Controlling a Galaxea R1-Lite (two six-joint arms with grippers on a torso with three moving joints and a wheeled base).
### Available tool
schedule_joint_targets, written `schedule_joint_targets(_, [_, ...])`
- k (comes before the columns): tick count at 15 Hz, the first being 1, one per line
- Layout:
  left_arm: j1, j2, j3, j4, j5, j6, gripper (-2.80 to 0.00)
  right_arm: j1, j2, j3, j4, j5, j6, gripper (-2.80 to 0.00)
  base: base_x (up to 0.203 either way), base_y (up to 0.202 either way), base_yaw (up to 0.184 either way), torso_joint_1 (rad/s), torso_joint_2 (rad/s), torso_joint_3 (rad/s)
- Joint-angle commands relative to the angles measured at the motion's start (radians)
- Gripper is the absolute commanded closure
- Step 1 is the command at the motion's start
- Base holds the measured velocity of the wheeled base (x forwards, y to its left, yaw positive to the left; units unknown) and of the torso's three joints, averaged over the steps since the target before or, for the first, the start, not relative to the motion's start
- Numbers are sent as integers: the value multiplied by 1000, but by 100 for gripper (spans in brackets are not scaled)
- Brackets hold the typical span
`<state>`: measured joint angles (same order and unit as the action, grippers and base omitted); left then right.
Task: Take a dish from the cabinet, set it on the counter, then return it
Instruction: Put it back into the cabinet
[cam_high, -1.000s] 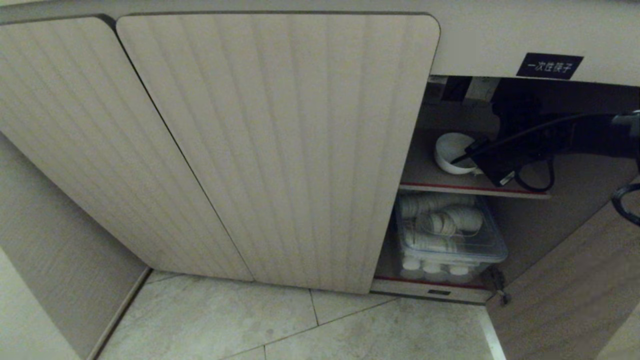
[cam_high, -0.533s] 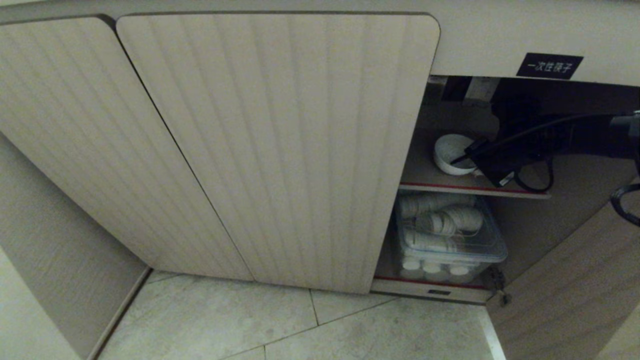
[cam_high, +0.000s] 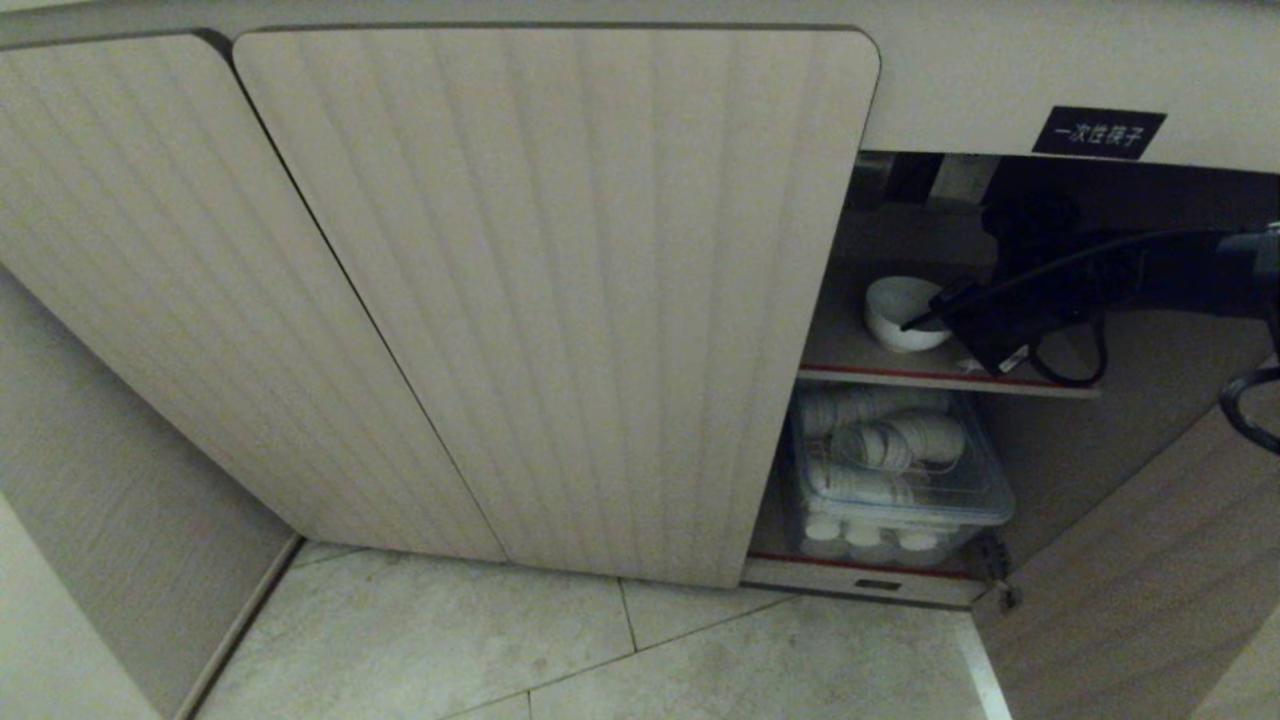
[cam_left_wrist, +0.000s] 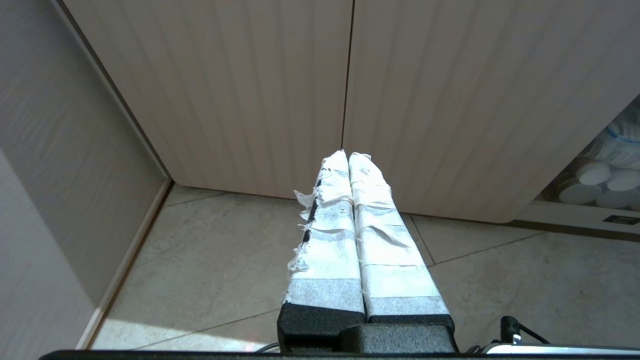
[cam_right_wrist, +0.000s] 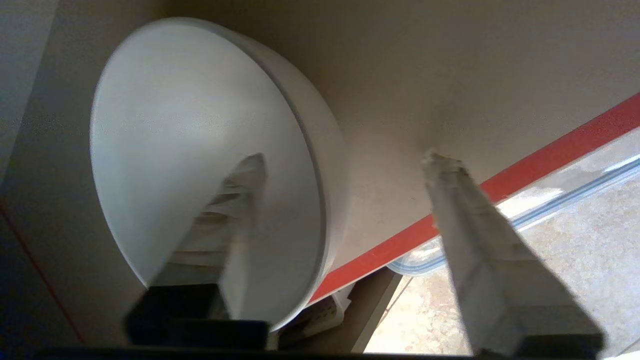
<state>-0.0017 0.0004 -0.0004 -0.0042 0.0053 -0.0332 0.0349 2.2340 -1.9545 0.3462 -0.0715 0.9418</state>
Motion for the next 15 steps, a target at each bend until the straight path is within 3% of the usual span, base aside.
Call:
schedule_joint_targets(1, [0, 0, 0, 0, 1, -1, 0, 0, 3, 0, 1, -3, 3, -280, 0, 0, 0, 0, 0, 0])
schedule_joint_targets(10, [0, 0, 0, 0, 1, -1, 0, 8, -4, 6, -64, -71, -3, -280, 0, 0, 0, 0, 0, 0])
schedule_joint_targets(15, [0, 0, 0, 0, 1, -1, 0, 10, -24, 9, -69, -108, -51, -280, 0, 0, 0, 0, 0, 0])
